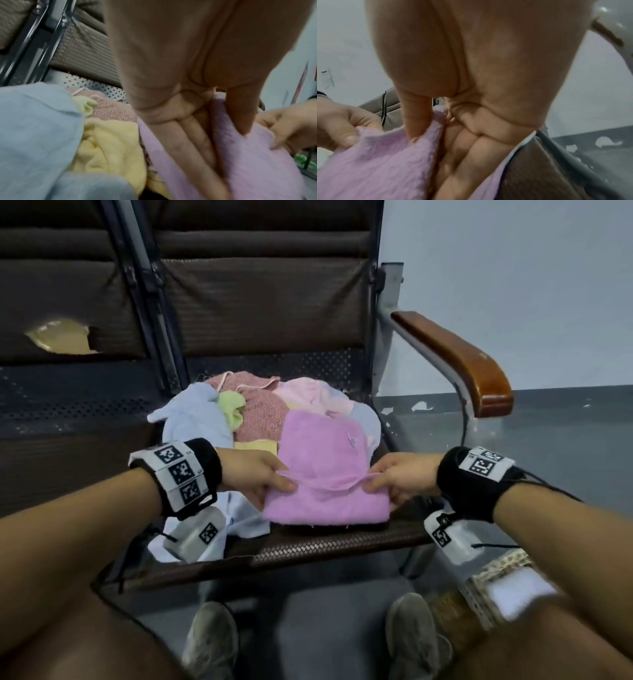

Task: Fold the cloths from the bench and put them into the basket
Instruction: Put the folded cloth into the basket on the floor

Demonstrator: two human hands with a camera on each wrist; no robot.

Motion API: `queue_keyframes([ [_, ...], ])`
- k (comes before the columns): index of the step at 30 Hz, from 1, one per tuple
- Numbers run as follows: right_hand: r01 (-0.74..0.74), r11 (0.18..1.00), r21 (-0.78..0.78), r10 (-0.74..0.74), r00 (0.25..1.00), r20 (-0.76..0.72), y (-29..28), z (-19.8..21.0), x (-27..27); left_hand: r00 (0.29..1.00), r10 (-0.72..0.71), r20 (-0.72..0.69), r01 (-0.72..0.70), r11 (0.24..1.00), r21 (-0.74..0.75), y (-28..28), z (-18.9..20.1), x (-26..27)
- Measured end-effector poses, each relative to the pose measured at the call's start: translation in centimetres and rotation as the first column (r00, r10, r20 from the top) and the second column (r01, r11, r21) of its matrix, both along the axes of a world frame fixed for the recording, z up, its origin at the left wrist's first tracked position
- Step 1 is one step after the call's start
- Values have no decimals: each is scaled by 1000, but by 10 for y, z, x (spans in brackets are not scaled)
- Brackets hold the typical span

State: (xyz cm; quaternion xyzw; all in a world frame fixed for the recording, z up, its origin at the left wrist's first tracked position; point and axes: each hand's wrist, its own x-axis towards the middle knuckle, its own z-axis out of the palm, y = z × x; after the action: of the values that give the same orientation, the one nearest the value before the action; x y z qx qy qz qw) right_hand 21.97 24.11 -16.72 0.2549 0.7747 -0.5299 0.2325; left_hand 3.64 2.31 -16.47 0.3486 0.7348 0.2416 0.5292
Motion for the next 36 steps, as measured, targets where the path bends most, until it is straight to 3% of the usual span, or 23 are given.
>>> queue_keyframes([
  [2, 27, 999, -46, -25, 999, 46, -1, -9, 0, 1000, 24, -8, -24, 998, -64, 6, -3, 0],
  [5, 175, 984, -33, -175, 985, 2, 8, -14, -13, 981, 189, -46, -189, 982, 13, 27, -7, -13],
  [8, 371, 929, 8, -364, 915, -175, 25, -19, -36, 906, 404, -125, -378, 907, 187, 52, -21, -34],
  [10, 435, 892, 125, -380, 870, -316, 36, -27, -52, 847, 495, -194, -438, 856, 274, 62, -37, -49],
  [12, 465, 850, 250, -337, 842, -421, 45, -39, -66, 796, 538, -276, -446, 830, 334, 66, -53, -61],
  [17, 496, 805, 325, -316, 823, -472, 44, -60, -85, 734, 568, -372, -411, 808, 422, 66, -69, -73],
  [19, 506, 769, 391, -267, 809, -523, 40, -60, -83, 686, 563, -461, -327, 804, 496, 62, -66, -68],
  [20, 491, 740, 460, -192, 809, -555, 38, -57, -80, 676, 538, -503, -252, 811, 528, 58, -65, -62],
  [21, 457, 716, 528, -98, 814, -573, 35, -54, -74, 712, 484, -510, -172, 823, 541, 54, -63, -53],
  [23, 307, 728, 613, 90, 844, -529, 28, -50, -59, 854, 290, -431, -43, 866, 498, 43, -63, -35],
  [24, 194, 740, 644, 182, 864, -470, 25, -51, -51, 892, 186, -413, 25, 890, 455, 37, -66, -27],
  [25, 77, 738, 671, 268, 879, -395, 21, -53, -43, 885, 95, -455, 106, 912, 397, 32, -71, -22],
  [28, -150, 666, 731, 424, 882, -205, 16, -64, -28, 719, -74, -691, 325, 914, 242, 19, -86, -20],
  [30, -202, 630, 750, 455, 878, -146, 16, -67, -25, 664, -80, -743, 344, 915, 209, 15, -90, -22],
  [33, -185, 575, 797, 489, 859, -153, 15, -68, -28, 667, 45, -744, 273, 914, 300, 13, -91, -26],
  [36, -66, 631, 773, 427, 862, -274, 17, -63, -26, 706, 187, -683, 138, 910, 392, 15, -82, -28],
])
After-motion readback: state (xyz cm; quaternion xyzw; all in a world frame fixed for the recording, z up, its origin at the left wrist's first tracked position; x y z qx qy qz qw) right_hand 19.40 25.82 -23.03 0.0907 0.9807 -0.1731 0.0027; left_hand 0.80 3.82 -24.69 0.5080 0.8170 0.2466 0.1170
